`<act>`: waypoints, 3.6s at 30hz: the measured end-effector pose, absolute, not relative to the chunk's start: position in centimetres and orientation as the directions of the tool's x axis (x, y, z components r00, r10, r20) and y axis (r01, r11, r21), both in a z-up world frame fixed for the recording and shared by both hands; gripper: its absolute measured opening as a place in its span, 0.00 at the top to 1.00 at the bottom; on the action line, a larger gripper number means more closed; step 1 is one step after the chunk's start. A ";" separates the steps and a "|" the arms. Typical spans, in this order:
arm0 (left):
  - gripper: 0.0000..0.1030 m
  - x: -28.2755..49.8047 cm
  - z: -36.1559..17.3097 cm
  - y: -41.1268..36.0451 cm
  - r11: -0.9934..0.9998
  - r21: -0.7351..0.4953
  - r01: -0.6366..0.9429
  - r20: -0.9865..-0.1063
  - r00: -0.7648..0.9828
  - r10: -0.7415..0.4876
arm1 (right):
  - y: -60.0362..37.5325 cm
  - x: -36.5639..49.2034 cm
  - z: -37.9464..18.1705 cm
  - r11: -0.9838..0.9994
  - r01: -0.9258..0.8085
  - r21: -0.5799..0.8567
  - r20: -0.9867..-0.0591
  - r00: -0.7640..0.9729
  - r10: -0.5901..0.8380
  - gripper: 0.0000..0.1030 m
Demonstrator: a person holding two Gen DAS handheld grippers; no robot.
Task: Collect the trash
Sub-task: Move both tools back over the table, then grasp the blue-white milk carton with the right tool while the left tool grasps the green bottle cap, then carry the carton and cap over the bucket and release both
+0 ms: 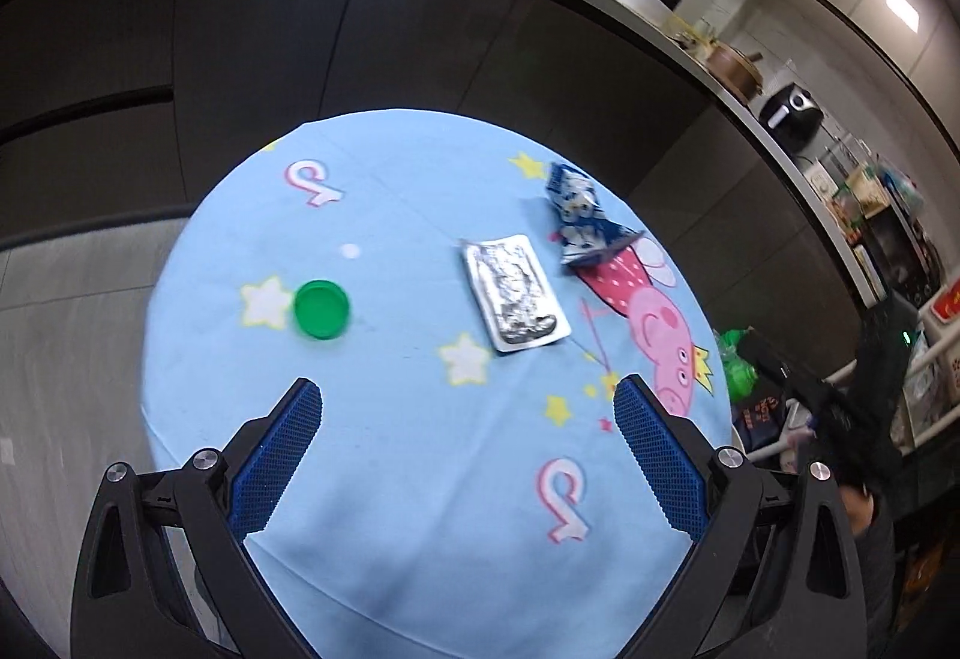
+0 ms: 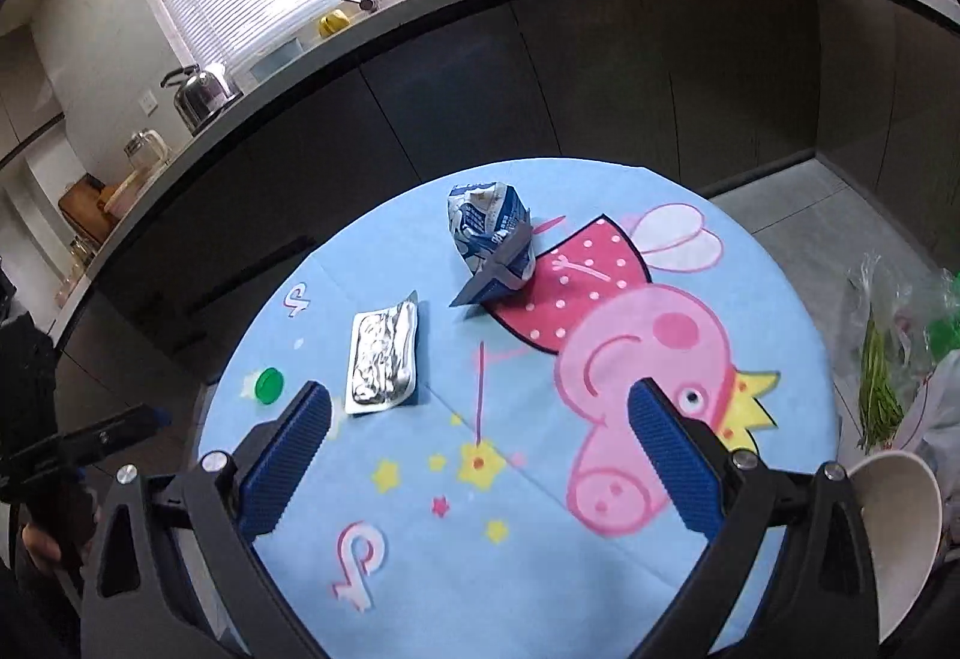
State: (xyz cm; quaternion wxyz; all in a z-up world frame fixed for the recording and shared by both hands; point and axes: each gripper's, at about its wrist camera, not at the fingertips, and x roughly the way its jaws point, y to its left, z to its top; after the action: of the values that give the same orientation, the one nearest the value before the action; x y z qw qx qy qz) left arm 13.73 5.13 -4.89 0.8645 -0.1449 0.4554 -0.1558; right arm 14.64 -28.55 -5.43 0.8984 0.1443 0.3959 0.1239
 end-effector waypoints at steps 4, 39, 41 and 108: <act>0.09 14.4 -5.9 6.7 0.911 -0.394 0.121 -0.743 0.541 -0.393 | -26.6 20.9 -7.2 0.949 -0.099 0.300 -0.742 0.601 0.297 0.06; 0.57 21.9 -12.7 6.2 0.967 -0.236 0.099 -0.854 0.454 -0.255 | -27.5 10.8 -8.5 0.916 -0.042 0.399 -0.715 0.612 0.340 0.82; 0.63 21.9 -13.1 6.0 0.971 -0.216 0.099 -0.861 0.449 -0.237 | -27.2 10.4 -8.5 0.914 -0.045 0.404 -0.711 0.613 0.344 0.82; 0.98 8.2 -11.2 -40.0 0.440 -0.383 0.812 -0.810 -0.066 -0.583 | -53.9 -8.4 -18.4 0.710 0.524 0.472 -0.736 0.677 -0.010 0.76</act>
State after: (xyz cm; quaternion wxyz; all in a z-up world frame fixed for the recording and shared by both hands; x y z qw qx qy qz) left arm 8.23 -40.04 -11.25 0.6743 0.1114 0.5151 -0.5173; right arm -8.41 -53.85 -18.36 0.8473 0.3470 0.3699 -0.1575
